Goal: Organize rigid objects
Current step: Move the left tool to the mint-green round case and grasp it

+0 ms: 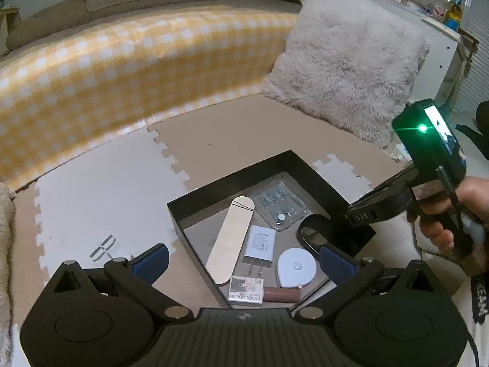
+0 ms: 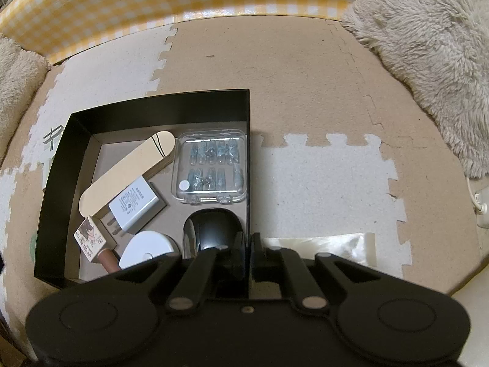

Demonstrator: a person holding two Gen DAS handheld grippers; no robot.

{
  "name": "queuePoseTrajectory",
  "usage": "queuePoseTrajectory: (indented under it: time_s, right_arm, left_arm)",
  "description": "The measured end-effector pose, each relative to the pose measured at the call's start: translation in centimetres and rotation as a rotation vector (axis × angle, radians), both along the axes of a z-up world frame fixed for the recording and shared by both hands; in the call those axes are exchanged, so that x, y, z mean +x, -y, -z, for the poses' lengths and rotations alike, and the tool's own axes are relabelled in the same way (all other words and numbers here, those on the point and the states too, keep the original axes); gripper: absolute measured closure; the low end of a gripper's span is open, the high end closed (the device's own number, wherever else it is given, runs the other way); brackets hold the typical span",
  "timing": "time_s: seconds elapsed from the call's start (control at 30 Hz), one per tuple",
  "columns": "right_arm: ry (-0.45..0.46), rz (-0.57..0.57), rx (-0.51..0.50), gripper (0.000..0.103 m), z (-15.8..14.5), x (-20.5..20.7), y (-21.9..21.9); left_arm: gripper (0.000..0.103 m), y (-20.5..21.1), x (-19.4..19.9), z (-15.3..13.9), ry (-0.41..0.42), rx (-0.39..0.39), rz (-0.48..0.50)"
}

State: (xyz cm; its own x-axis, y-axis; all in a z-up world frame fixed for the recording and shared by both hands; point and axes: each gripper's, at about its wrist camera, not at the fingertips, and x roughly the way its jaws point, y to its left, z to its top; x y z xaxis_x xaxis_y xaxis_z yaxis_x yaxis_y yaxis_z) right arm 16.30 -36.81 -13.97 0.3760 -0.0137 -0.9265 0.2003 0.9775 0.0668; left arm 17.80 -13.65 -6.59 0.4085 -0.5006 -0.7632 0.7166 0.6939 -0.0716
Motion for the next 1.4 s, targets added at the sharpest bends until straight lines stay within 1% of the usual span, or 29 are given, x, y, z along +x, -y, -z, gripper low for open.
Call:
queuePoseTrajectory:
  time_s: [0.1,0.23,0.47,0.67,0.83,0.9,1.0,1.03,1.17,1.27,1.4]
  right_arm:
    - [0.000,-0.001,-0.001,0.099,0.0,0.0,0.0]
    - [-0.001,-0.001,-0.001,0.099,0.0,0.0,-0.1]
    - [-0.001,-0.001,-0.002,0.099,0.0,0.0,-0.1]
    - [0.000,0.000,0.000,0.099,0.0,0.0,0.0]
    - [-0.001,-0.001,-0.002,0.099,0.0,0.0,-0.1]
    - [-0.001,-0.001,-0.002,0.099,0.0,0.0,-0.1]
    - [-0.001,0.000,-0.001,0.099,0.0,0.0,-0.1]
    - [-0.001,-0.001,-0.002,0.099,0.0,0.0,-0.1]
    - [-0.001,0.000,-0.002,0.099,0.0,0.0,-0.1]
    - [-0.001,-0.001,-0.002,0.099,0.0,0.0,-0.1]
    - [-0.001,0.000,-0.002,0.099,0.0,0.0,-0.1]
  left_arm:
    - [0.000,-1.2,-0.2,-0.2,0.013,-0.007,0.003]
    - [0.000,-2.7,-0.4,0.2,0.033,0.008,-0.004]
    - [0.000,-4.9,-0.8,2.7,0.022,0.061,-0.005]
    - [0.000,-5.5,-0.4,5.5,-0.046,0.111,-0.014]
    - [0.000,-5.6,-0.2,7.7,-0.089,0.192,-0.026]
    - [0.003,-5.6,0.1,8.5,-0.119,0.234,-0.041]
    - [0.011,-6.0,0.5,9.4,-0.161,0.241,-0.053]
    - [0.016,-6.1,0.7,9.7,-0.175,0.241,-0.057]
    - [0.027,-6.1,0.8,10.4,-0.196,0.256,-0.061]
    - [0.028,-6.0,1.0,10.8,-0.202,0.261,-0.066]
    - [0.030,-6.2,1.5,10.9,-0.195,0.240,-0.080]
